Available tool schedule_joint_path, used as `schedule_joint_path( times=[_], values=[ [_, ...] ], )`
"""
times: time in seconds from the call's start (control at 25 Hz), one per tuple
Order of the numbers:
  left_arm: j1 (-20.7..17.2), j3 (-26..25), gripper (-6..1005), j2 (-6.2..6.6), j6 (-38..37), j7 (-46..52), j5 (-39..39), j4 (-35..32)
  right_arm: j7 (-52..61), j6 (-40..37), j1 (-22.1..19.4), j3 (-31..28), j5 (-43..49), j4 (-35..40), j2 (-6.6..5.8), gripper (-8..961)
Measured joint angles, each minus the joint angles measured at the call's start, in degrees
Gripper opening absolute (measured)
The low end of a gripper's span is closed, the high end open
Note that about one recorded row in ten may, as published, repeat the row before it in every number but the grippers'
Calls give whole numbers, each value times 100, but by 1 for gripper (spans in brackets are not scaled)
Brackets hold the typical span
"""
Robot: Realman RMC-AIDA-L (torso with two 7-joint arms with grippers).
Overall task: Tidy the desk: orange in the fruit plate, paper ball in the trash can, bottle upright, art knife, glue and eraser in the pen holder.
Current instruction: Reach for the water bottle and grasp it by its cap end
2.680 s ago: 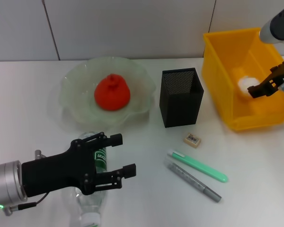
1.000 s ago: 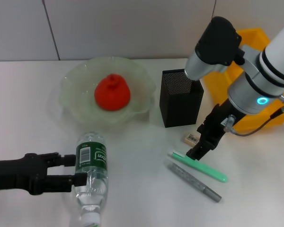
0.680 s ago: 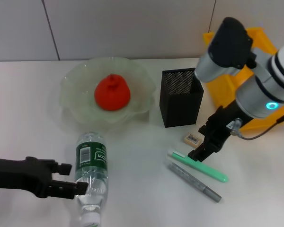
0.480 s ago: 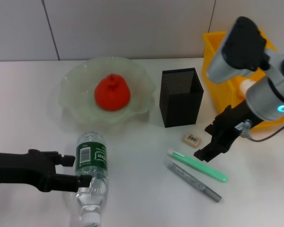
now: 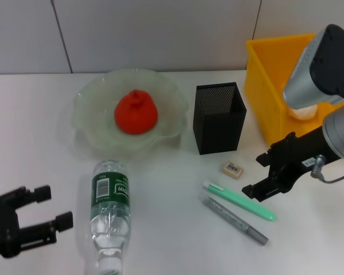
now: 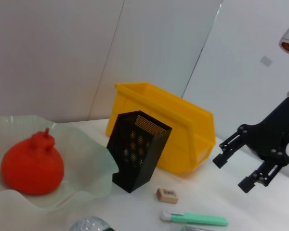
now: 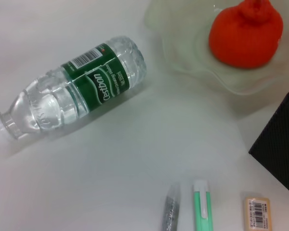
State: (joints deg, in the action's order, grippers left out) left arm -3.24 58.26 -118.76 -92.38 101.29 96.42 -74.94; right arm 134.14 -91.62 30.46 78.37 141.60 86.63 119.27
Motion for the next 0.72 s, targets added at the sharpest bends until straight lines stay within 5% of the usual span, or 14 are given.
schedule_joint_path(
  times=[0.16, 0.36, 0.4, 0.48, 0.64, 0.72],
  values=[
    [-207, 95, 863, -9, -46, -1063, -424, 975, -34, 42, -67, -14, -52, 51, 3, 748],
    [-222, 137, 863, -17, -56, -1297, -470, 1139, -104, 210, -203, -1, -234, 100, 10, 746],
    [-303, 366, 863, -26, -68, -2383, -907, 1941, -120, 228, -232, -9, -266, 119, 12, 745],
    [-399, 482, 863, -27, -70, -3211, -1393, 2536, -123, 257, -276, -17, -342, 159, 13, 744],
    [-399, 482, 863, -27, -70, -3211, -1393, 2536, -138, 357, -364, -2, -447, 207, 18, 742],
    [-486, 585, 863, -28, -73, -3935, -1785, 3072, -138, 448, -397, 23, -462, 203, 22, 742]
  ],
)
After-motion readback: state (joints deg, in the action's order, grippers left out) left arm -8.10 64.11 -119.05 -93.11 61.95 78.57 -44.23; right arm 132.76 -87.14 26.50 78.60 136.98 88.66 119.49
